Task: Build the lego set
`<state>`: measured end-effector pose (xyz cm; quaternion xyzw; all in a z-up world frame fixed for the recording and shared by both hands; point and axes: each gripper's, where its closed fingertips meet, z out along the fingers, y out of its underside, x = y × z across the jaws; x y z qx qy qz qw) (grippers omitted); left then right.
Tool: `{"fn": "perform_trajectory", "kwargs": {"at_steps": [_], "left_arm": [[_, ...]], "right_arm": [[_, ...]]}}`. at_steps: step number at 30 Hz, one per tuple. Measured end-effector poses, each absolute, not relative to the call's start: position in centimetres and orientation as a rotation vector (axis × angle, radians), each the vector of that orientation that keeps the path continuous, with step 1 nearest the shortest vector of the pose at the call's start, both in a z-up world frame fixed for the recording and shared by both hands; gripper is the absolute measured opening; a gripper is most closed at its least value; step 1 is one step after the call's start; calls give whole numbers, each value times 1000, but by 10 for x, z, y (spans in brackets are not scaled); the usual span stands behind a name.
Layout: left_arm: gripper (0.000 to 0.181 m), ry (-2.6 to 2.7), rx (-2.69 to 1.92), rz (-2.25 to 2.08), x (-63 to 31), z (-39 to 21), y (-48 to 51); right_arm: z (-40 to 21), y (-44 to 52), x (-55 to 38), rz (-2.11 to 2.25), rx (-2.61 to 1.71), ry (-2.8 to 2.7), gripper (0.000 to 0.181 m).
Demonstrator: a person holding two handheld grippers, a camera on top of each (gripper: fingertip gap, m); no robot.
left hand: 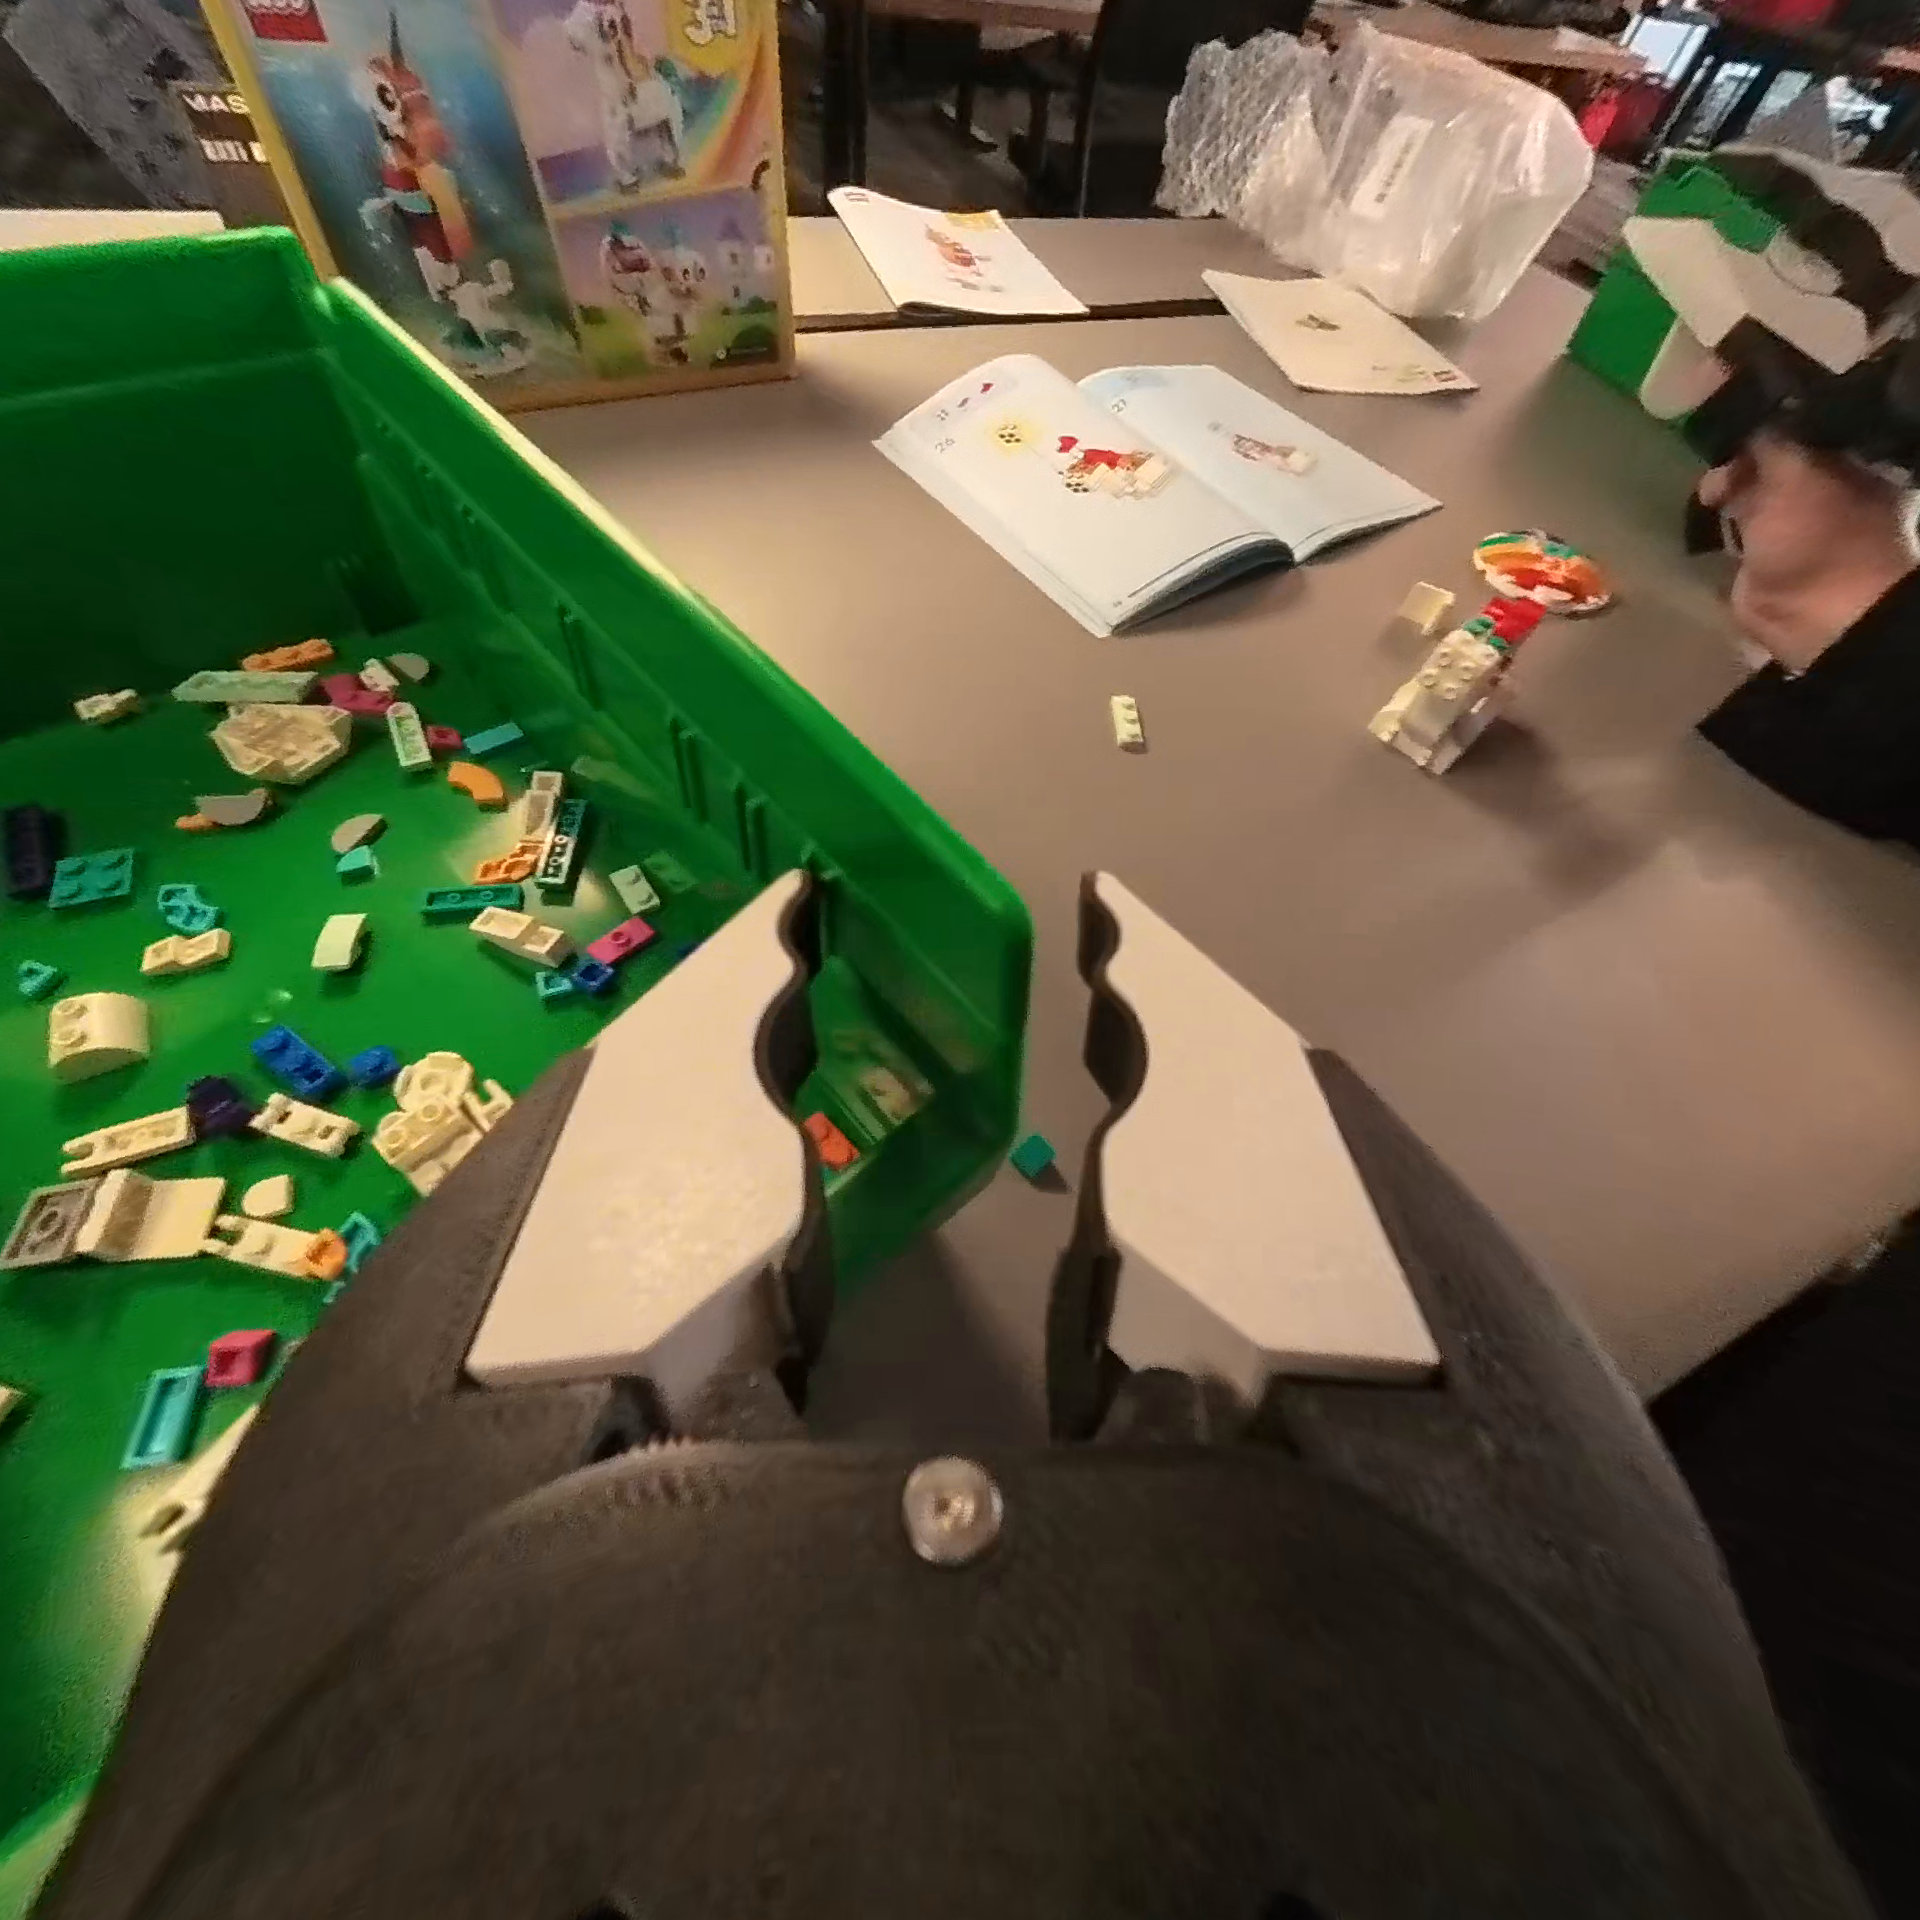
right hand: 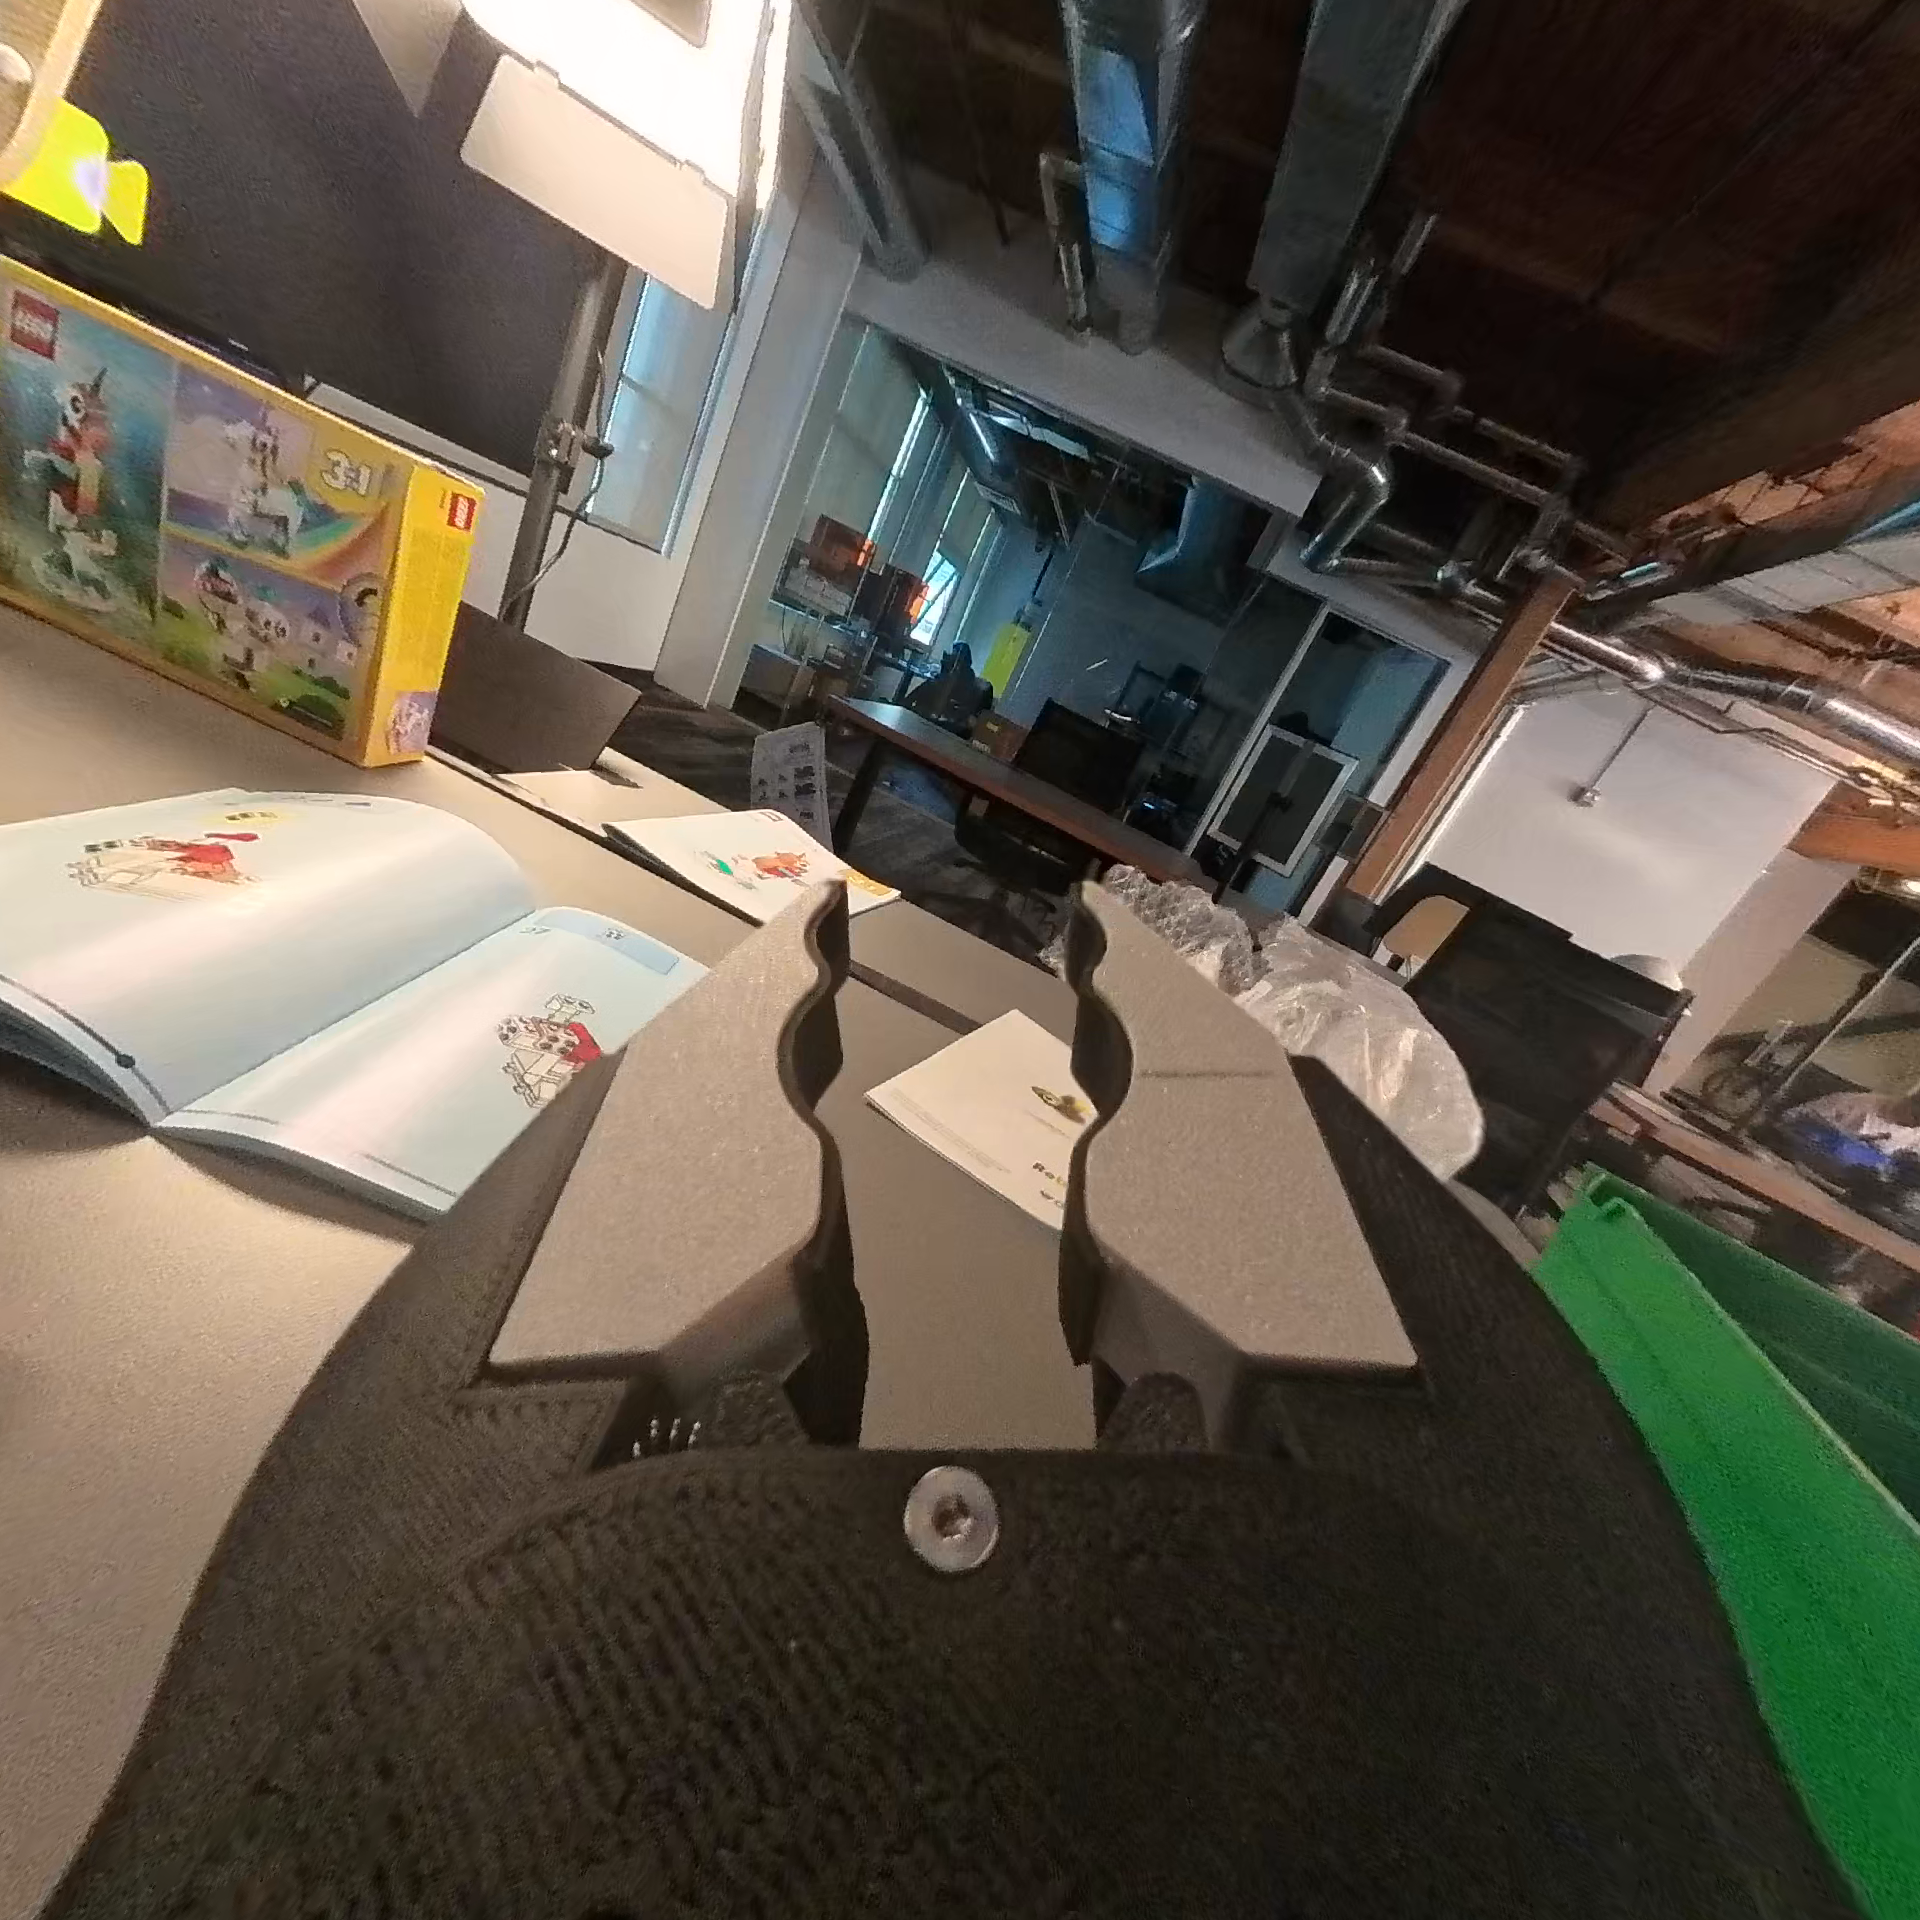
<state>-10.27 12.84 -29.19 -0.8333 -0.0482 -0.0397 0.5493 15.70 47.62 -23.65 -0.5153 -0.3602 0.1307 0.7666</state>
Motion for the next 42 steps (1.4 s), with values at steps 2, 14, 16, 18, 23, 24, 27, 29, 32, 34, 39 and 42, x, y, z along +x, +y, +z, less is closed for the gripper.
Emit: {"fn": "perform_trajectory", "kwargs": {"at_steps": [2,14,16,18,23,24,27,29,32,34,39,42], "left_arm": [[42,-134,-1967,-92,-104,-292,133],[38,-47,-1558,-7,-104,-211,109],[41,-103,-1508,135,-128,-196,81],[47,-178,-1517,331,-158,-193,54],[68,-406,-1688,568,-216,-229,13],[72,-451,-1740,546,-224,-242,13],[75,-535,-1845,399,-232,-269,21],[69,-573,-1929,352,-236,-286,25],[42,-592,-2024,305,-237,-305,29],[22,-615,-1982,338,-244,-302,27],[3,-633,-1869,471,-260,-293,20],[2,-564,-1775,514,-257,-286,22]], "right_arm": [[-238,476,156,288,-1129,-782,39],[-242,477,166,262,-1157,-776,34],[-241,478,168,267,-1163,-769,34],[-241,481,170,265,-1169,-768,34],[-244,487,169,252,-1178,-772,33],[-245,488,169,247,-1179,-772,33],[-247,491,167,240,-1189,-778,33],[-249,493,166,235,-1193,-779,33],[-249,492,166,230,-1194,-780,32],[-250,493,165,231,-1197,-782,32],[-252,493,164,229,-1206,-789,32],[-252,493,163,229,-1208,-792,32]]}}
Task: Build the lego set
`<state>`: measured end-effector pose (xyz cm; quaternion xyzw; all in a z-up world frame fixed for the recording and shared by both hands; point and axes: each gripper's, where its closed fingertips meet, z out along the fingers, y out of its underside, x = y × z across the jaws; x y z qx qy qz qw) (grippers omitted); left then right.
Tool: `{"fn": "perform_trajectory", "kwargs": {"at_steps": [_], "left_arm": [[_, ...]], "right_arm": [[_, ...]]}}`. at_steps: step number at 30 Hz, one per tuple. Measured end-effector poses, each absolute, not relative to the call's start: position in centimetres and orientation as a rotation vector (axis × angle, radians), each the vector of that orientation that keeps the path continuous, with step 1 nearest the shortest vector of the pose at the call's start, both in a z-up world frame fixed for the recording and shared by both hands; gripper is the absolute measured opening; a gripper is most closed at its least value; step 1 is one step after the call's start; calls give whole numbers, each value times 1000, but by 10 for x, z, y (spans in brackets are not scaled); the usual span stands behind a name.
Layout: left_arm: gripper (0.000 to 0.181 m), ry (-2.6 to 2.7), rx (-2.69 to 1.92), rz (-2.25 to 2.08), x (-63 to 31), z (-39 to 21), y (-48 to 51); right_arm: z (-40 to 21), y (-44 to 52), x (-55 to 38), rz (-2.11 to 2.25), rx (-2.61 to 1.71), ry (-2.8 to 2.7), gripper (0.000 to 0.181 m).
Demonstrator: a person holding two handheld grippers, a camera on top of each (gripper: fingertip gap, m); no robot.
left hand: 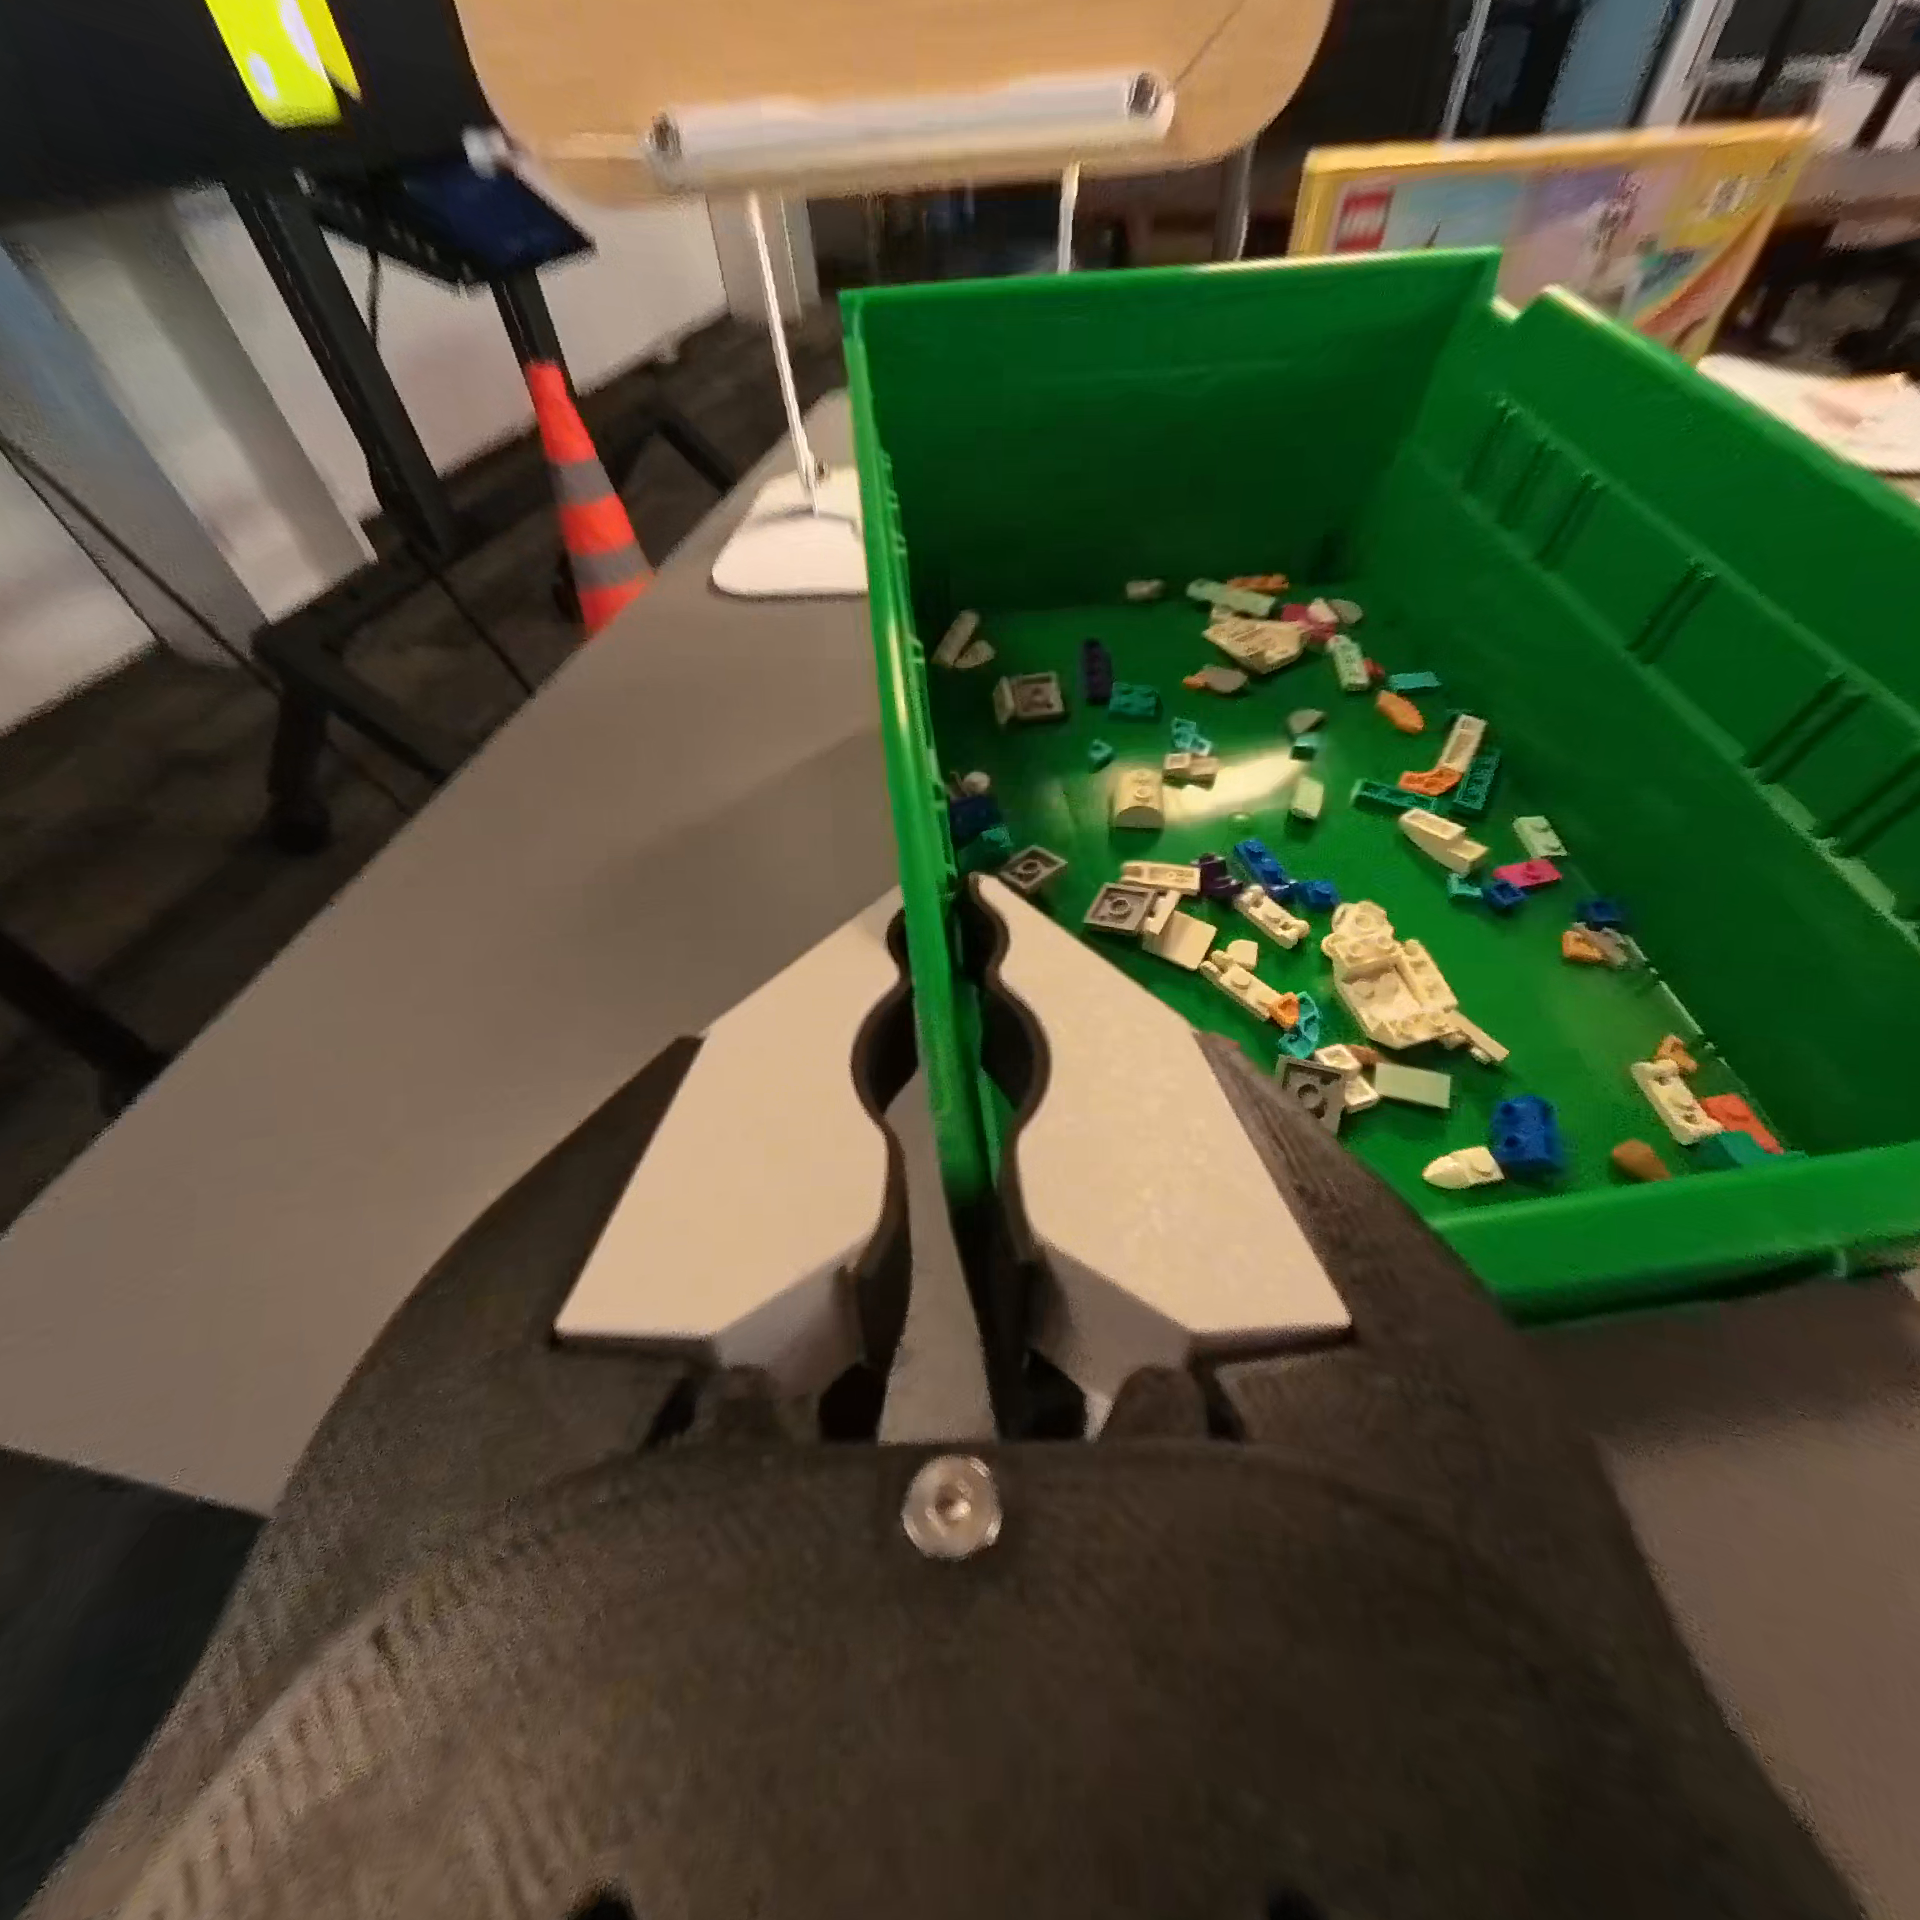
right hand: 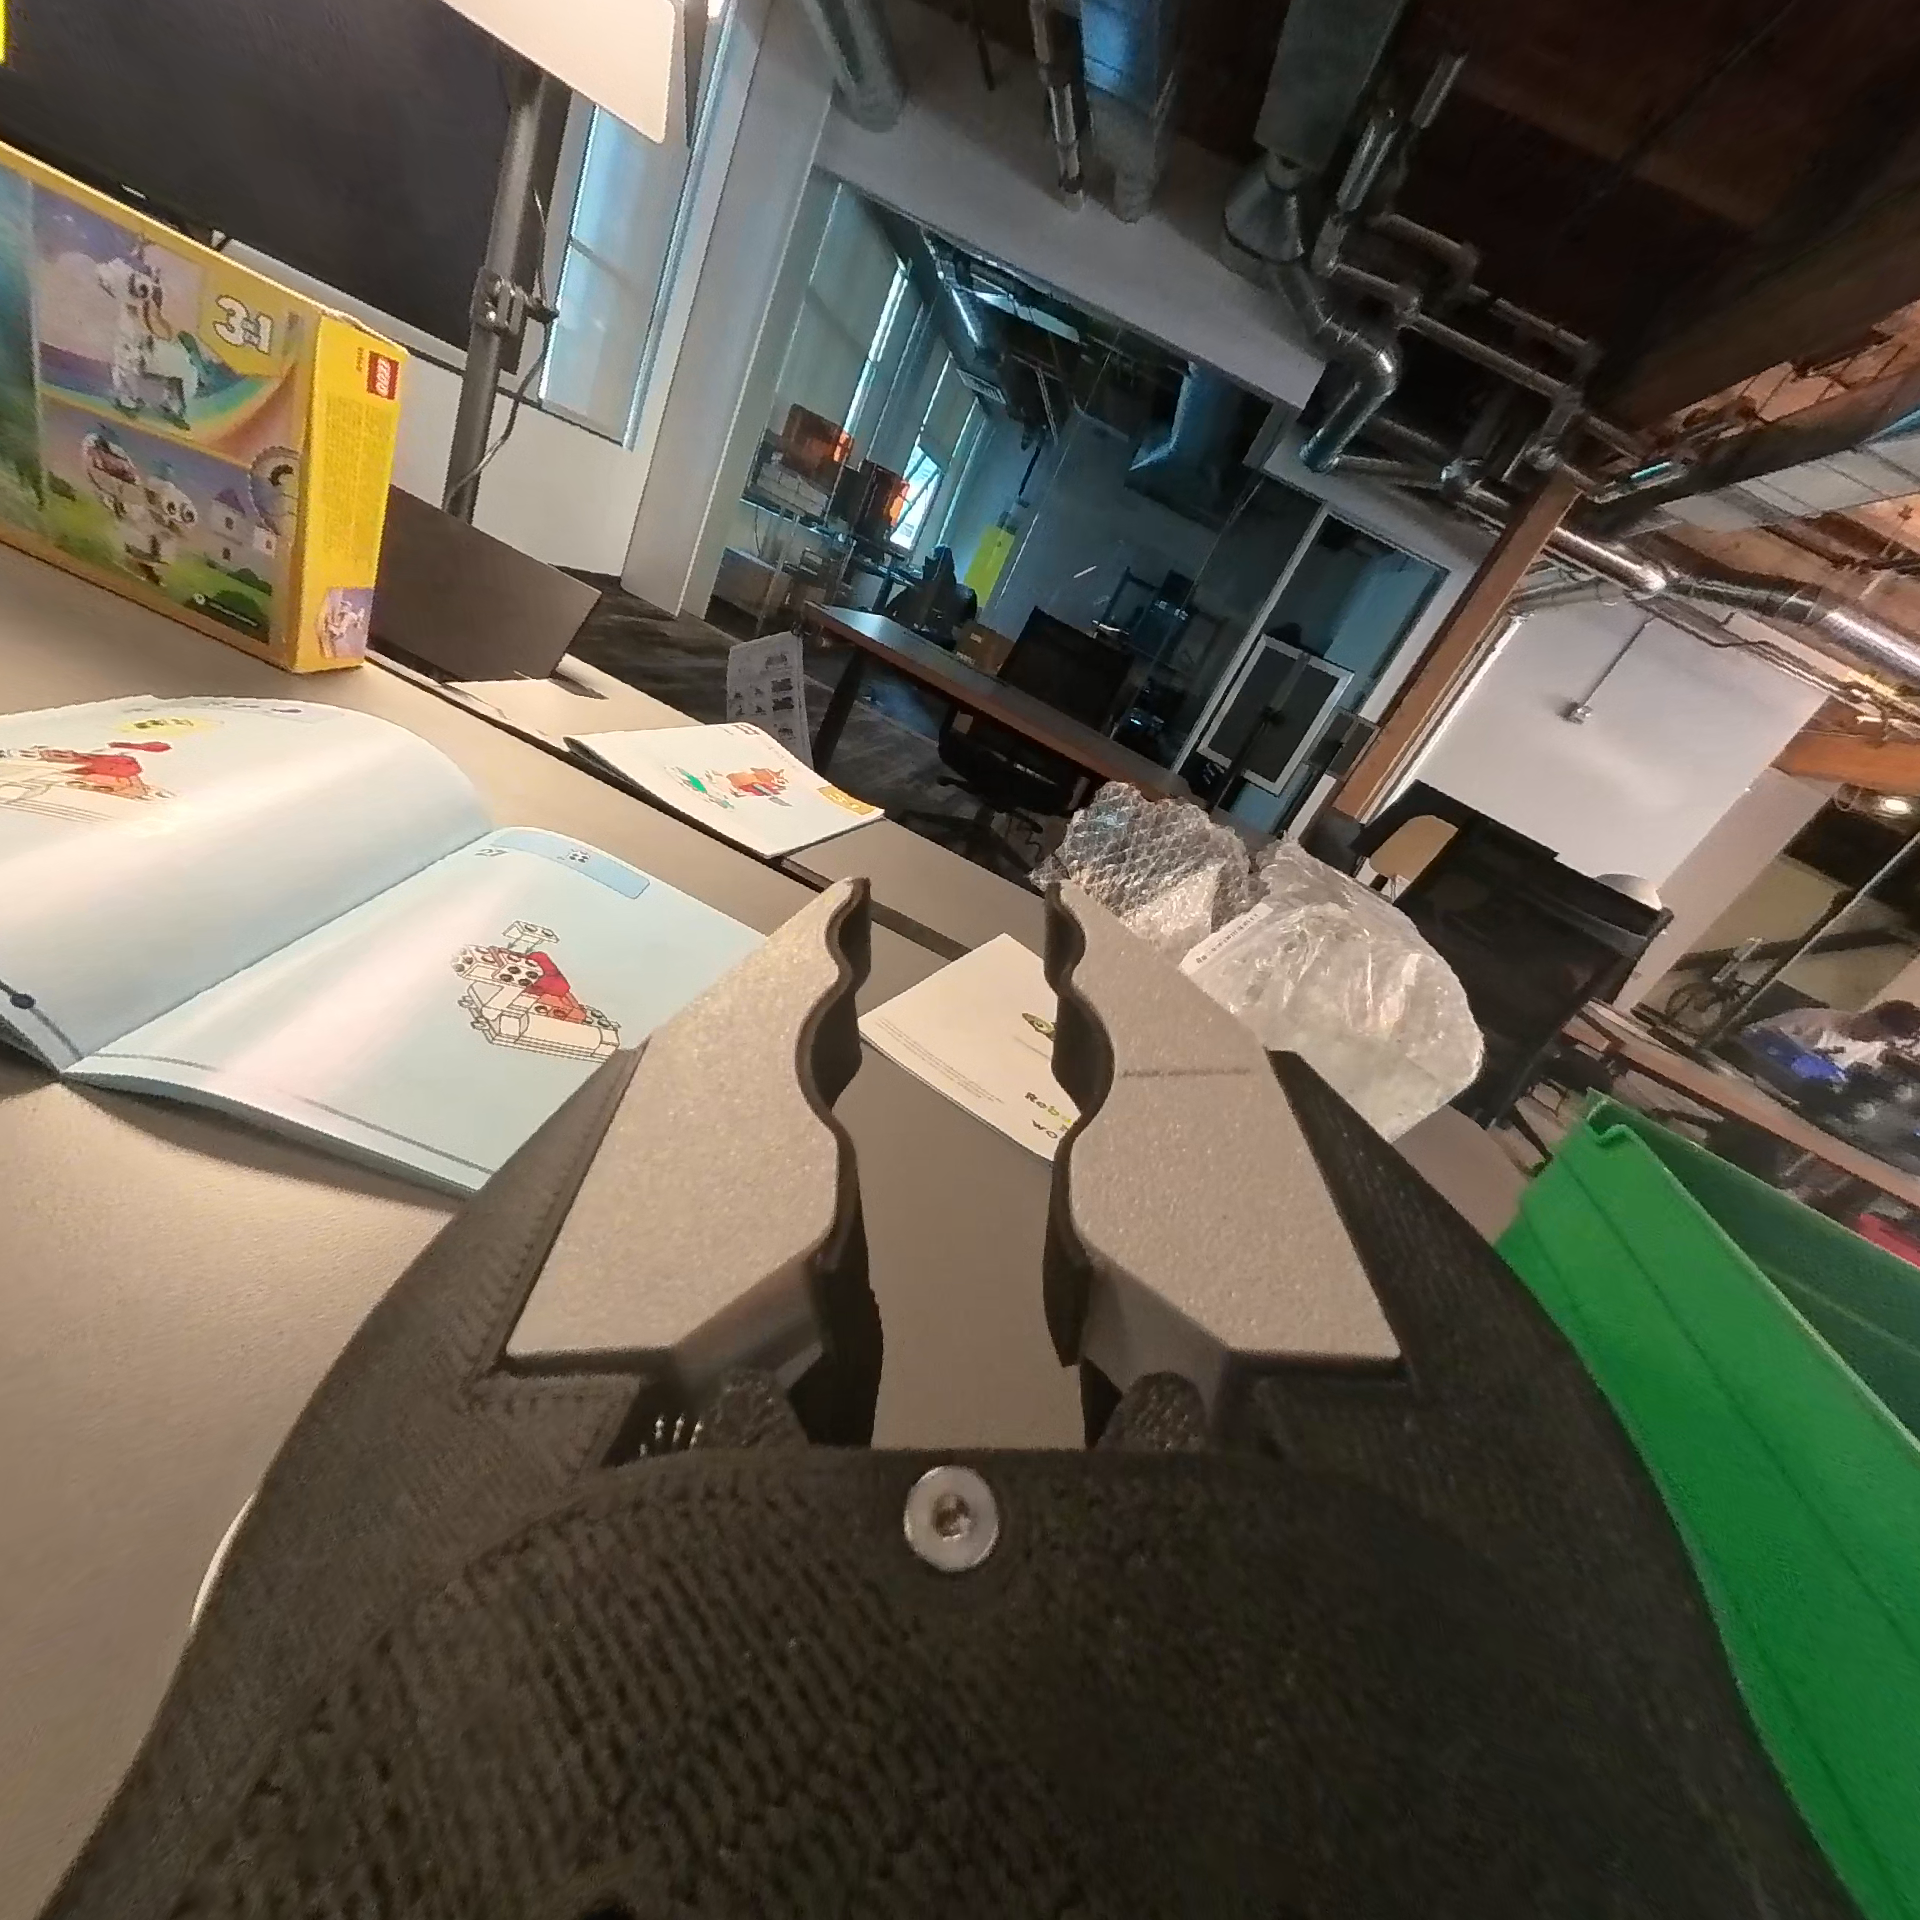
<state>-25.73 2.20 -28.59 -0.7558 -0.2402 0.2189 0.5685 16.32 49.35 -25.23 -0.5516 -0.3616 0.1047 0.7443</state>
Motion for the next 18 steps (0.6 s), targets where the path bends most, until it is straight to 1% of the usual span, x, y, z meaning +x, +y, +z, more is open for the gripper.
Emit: {"fn": "perform_trajectory", "kwargs": {"at_steps": [6,18], "left_arm": [[2,-538,-1608,510,-250,-278,20],[2,-531,-1555,539,-247,-276,16]], "right_arm": [[-254,494,162,224,-1214,-799,31],[-256,494,161,211,-1220,-810,30]]}}
